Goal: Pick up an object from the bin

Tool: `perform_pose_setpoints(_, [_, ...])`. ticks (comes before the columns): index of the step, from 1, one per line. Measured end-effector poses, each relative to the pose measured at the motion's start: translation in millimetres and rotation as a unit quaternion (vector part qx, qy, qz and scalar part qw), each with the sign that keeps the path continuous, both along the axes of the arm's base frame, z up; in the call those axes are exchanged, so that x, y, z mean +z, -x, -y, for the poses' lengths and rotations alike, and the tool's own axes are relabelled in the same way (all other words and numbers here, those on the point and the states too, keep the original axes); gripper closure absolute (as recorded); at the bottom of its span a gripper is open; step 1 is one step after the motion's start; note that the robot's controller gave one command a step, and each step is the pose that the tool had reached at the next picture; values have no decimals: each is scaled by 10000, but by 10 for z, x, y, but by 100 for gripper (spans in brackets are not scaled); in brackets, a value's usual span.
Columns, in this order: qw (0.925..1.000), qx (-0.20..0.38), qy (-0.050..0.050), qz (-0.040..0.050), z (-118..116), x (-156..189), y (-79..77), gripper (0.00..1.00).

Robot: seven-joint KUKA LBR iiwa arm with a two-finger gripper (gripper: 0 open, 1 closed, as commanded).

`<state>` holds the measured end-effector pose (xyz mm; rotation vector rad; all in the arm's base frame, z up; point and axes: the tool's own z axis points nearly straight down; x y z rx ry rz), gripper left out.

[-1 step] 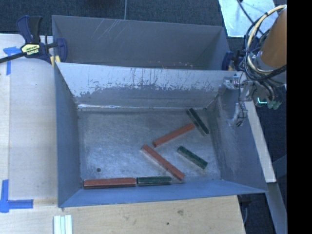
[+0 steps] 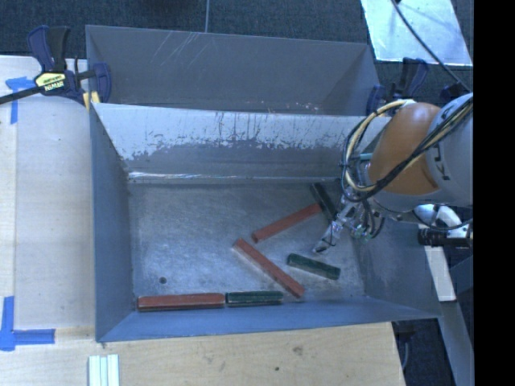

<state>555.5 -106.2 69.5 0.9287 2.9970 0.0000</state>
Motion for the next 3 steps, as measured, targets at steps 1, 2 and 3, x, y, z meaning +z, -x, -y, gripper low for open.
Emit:
perform_pose_setpoints(1, [9967, -815, -9, -25, 74, 311, 419, 0])
perform_pose_setpoints(2, [9962, -866, -12, -26, -246, 348, 576, 0])
perform_pose_setpoints(3, [9909, -1343, -9, -40, -362, -7, 647, 0])
